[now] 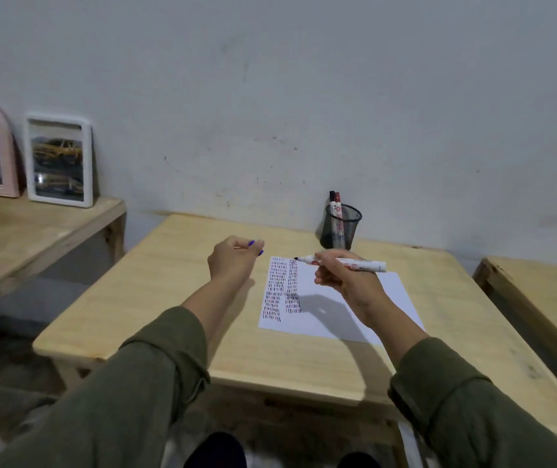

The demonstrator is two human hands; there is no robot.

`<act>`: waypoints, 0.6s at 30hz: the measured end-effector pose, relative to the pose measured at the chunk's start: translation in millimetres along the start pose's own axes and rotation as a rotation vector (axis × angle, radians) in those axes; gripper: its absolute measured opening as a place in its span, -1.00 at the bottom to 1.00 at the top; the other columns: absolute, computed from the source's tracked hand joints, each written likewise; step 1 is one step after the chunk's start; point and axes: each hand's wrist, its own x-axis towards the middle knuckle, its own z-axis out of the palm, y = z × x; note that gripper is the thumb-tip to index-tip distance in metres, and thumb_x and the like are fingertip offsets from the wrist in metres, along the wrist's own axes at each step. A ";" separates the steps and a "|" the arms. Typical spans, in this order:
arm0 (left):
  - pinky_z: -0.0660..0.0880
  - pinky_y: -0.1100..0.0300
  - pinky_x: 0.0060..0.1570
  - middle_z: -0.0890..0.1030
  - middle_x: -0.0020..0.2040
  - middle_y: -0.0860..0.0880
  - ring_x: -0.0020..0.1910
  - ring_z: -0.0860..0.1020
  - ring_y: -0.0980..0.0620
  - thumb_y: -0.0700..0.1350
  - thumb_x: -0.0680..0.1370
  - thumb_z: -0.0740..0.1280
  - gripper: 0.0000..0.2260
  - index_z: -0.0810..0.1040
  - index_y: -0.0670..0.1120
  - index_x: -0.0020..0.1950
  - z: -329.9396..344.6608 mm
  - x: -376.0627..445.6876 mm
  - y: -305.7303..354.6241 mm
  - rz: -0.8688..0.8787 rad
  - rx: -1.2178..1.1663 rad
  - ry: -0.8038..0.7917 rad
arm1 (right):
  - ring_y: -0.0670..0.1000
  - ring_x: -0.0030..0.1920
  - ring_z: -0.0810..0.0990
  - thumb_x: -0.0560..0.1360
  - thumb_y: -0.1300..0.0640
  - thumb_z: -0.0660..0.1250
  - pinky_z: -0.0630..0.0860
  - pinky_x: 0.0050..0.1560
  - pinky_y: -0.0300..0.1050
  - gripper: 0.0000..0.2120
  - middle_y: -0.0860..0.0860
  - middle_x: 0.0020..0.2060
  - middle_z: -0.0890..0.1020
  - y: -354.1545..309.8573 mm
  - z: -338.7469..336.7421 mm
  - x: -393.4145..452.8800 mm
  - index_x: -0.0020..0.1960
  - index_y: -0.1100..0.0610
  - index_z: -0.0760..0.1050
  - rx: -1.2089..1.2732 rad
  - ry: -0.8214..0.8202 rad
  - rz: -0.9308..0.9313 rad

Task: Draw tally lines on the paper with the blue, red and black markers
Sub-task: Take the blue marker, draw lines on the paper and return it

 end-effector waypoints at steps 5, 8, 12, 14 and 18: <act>0.52 0.10 0.00 0.64 -0.25 0.12 -0.18 0.65 0.03 -0.01 0.41 0.42 -0.90 0.54 0.02 -0.25 2.5 -14.7 -50.5 0.127 0.256 -0.050 | 0.02 -0.37 0.52 0.48 0.22 0.37 0.54 -0.30 -0.19 -0.88 0.11 -0.40 0.57 24.4 4.3 -16.4 -0.21 0.18 0.62 -0.053 0.060 0.033; 0.46 -0.01 0.12 0.66 -0.22 0.09 -0.06 0.62 -0.01 0.04 0.40 0.40 -0.87 0.50 0.06 -0.28 6.0 -20.4 -67.7 0.159 0.415 -0.074 | -0.01 -0.42 0.51 0.47 0.17 0.39 0.50 -0.29 -0.17 -0.92 0.07 -0.45 0.57 32.6 7.3 -26.6 -0.17 0.16 0.63 -0.128 0.053 0.047; 0.36 0.07 0.11 0.67 -0.11 0.05 0.03 0.57 -0.03 0.07 0.46 0.35 -0.88 0.56 0.05 -0.10 5.5 -22.9 -78.0 0.225 0.511 -0.070 | -0.08 -0.45 0.49 0.47 0.20 0.37 0.45 -0.36 -0.29 -0.89 -0.02 -0.47 0.57 44.7 10.2 -37.0 -0.02 0.10 0.63 -0.198 0.080 0.081; 0.40 0.03 0.16 0.64 -0.15 0.08 0.04 0.57 -0.02 0.07 0.46 0.36 -0.87 0.57 0.05 -0.09 4.4 -21.3 -80.4 0.233 0.488 -0.073 | -0.08 -0.41 0.49 0.45 0.21 0.40 0.44 -0.35 -0.29 -0.90 -0.03 -0.44 0.58 49.8 11.2 -39.3 -0.06 0.11 0.65 -0.205 0.110 0.088; 0.41 0.01 0.20 0.61 -0.16 0.14 0.07 0.57 0.01 0.12 0.42 0.39 -0.77 0.58 0.03 -0.03 3.6 -19.2 -82.3 0.248 0.463 -0.089 | -0.07 -0.31 0.49 0.42 0.18 0.39 0.43 -0.29 -0.23 -0.92 -0.05 -0.37 0.61 58.7 12.4 -37.6 -0.16 0.06 0.66 -0.232 0.164 0.135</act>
